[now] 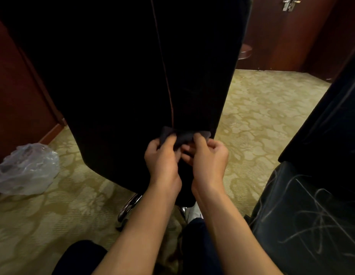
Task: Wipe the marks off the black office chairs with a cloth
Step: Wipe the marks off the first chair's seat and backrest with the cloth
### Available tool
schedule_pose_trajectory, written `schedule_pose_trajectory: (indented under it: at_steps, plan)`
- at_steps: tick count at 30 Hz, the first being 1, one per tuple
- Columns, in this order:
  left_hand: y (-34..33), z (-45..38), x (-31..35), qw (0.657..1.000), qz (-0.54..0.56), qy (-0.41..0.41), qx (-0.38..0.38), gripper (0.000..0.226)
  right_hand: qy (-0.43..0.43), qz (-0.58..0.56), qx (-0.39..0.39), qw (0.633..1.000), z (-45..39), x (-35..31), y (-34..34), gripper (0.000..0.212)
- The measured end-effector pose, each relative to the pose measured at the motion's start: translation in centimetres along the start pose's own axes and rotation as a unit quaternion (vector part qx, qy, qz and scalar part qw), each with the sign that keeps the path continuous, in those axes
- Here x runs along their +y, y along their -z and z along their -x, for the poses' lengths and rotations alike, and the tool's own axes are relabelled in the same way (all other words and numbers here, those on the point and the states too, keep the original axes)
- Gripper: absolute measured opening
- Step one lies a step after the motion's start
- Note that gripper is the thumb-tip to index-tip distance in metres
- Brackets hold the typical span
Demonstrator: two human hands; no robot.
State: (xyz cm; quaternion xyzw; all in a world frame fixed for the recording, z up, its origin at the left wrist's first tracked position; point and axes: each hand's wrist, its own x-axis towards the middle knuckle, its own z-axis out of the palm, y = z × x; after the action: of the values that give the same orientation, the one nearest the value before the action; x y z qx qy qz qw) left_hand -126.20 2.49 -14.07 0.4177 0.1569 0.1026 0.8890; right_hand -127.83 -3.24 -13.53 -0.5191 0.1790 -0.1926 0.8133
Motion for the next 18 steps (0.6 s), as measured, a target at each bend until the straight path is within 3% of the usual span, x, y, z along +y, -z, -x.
schedule_pose_trajectory:
  at_steps: [4, 9, 12, 18]
  plan:
    - [-0.3, 0.1, 0.3, 0.997, -0.054, -0.048, -0.013, 0.007, 0.023, -0.007, 0.015, 1.000, 0.4, -0.9, -0.4, 0.016]
    - [2.3, -0.1, -2.6, 0.990, -0.137, 0.000, 0.030, 0.013, -0.031, 0.081, 0.050, 0.995, 0.6, 3.1, 0.8, 0.021]
    - [1.8, -0.6, -2.1, 0.992, -0.120, 0.013, 0.028, 0.008, -0.033, 0.046, 0.067, 0.996, 0.1, 2.9, 1.0, 0.019]
    - [-3.0, 0.4, 2.9, 0.990, -0.074, -0.116, -0.019, 0.012, 0.086, -0.004, 0.036, 0.996, 0.2, -4.3, -2.0, 0.015]
